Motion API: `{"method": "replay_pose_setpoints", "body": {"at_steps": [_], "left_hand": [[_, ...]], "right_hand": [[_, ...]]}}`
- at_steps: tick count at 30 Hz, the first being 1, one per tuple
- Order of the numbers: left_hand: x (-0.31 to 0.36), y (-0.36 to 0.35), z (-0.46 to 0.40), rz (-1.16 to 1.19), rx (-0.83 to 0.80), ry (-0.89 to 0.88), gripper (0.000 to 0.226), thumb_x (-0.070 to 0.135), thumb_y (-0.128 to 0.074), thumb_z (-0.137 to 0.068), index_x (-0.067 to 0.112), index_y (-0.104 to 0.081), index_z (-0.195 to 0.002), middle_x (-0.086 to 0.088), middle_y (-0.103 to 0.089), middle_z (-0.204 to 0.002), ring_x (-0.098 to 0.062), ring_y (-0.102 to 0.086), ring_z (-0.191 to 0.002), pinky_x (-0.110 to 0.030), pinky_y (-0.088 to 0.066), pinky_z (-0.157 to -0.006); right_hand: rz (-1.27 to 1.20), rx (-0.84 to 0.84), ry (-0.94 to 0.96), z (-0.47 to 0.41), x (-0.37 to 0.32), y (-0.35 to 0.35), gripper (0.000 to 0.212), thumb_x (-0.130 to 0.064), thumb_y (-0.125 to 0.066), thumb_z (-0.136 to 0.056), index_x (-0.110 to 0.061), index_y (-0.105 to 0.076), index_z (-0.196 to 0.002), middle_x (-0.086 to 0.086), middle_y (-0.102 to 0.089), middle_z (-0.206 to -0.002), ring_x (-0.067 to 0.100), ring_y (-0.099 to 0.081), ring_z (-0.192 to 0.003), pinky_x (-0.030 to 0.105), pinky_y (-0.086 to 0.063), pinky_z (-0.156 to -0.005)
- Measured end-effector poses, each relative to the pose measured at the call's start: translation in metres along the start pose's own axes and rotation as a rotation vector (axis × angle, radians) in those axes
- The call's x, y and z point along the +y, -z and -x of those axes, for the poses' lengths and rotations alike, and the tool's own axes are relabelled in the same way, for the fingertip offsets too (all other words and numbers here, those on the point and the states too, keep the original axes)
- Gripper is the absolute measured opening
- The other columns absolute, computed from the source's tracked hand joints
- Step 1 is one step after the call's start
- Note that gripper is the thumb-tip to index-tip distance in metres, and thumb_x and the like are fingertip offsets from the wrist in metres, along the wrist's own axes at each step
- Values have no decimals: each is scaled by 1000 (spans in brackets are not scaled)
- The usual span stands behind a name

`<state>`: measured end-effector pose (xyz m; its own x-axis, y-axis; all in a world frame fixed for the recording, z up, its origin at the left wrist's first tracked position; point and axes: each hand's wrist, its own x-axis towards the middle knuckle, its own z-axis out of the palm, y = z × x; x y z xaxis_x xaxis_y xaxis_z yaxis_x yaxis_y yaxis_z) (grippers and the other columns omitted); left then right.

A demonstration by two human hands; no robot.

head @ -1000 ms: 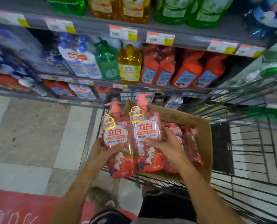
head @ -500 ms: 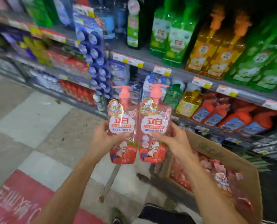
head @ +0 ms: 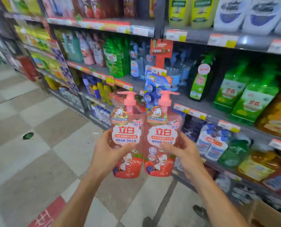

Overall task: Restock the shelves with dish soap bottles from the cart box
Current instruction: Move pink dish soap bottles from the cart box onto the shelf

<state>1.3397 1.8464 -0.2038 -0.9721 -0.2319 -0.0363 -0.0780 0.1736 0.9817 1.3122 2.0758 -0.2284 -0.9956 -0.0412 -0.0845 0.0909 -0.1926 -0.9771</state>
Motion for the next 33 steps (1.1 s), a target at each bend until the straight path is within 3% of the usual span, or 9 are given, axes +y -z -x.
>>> {"method": "replay_pose_setpoints", "body": {"at_steps": [3,7,13,23,27,30,33], "left_hand": [[13,21,-40,6,54,-48,54,20,-93,-64,28,-62,-107,10,-76,-99,-11,-73,-91,-38,-59,-83],[42,47,-111,16,100,-109,50,13,-88,-66,28,-59,-103,20,-74,-89,-6,-72,-84,-20,-59,-68],[87,81,-218,58,145,-194,69,27,-85,-54,16,-61,-117,5,-76,-99,-14,-73,-91,-35,-59,-81],[117,158,-359,60,201,-251,72,29,-92,-54,19,-61,-119,5,-76,-103,-17,-73,-95,-43,-58,-85],[117,196,-418,73,189,-289,75,24,-96,-50,17,-63,-117,5,-76,-101,-17,-73,-93,-36,-59,-80],[118,228,-471,99,162,-323,64,20,-93,-55,19,-65,-113,3,-76,-99,-18,-73,-93,-34,-59,-77],[123,262,-524,131,122,-356,55,22,-86,-62,18,-66,-113,1,-76,-101,-19,-73,-94,-36,-58,-78]], "right_hand": [[-37,-42,35,-41,-14,-34,56,-9,-81,-58,-10,-68,-112,3,-78,-99,14,-74,-88,23,-57,-64],[-68,-73,101,-108,-33,-78,47,-5,-79,-67,-9,-69,-112,3,-78,-99,13,-74,-87,21,-57,-65],[-63,-142,213,-218,-80,-136,51,-11,-79,-63,-6,-68,-112,2,-78,-95,10,-74,-85,19,-56,-63],[-31,-210,296,-357,-119,-240,56,-20,-82,-57,-15,-70,-112,0,-78,-99,15,-74,-95,20,-57,-70],[-35,-196,298,-407,-119,-290,62,-22,-84,-56,-12,-69,-115,2,-78,-103,20,-73,-100,35,-58,-81],[-30,-172,318,-444,-121,-332,62,-16,-92,-60,-13,-69,-117,5,-76,-108,26,-72,-104,47,-55,-94],[-10,-108,345,-478,-131,-377,59,-22,-89,-58,-16,-71,-114,5,-77,-106,27,-73,-102,52,-55,-94]]}}
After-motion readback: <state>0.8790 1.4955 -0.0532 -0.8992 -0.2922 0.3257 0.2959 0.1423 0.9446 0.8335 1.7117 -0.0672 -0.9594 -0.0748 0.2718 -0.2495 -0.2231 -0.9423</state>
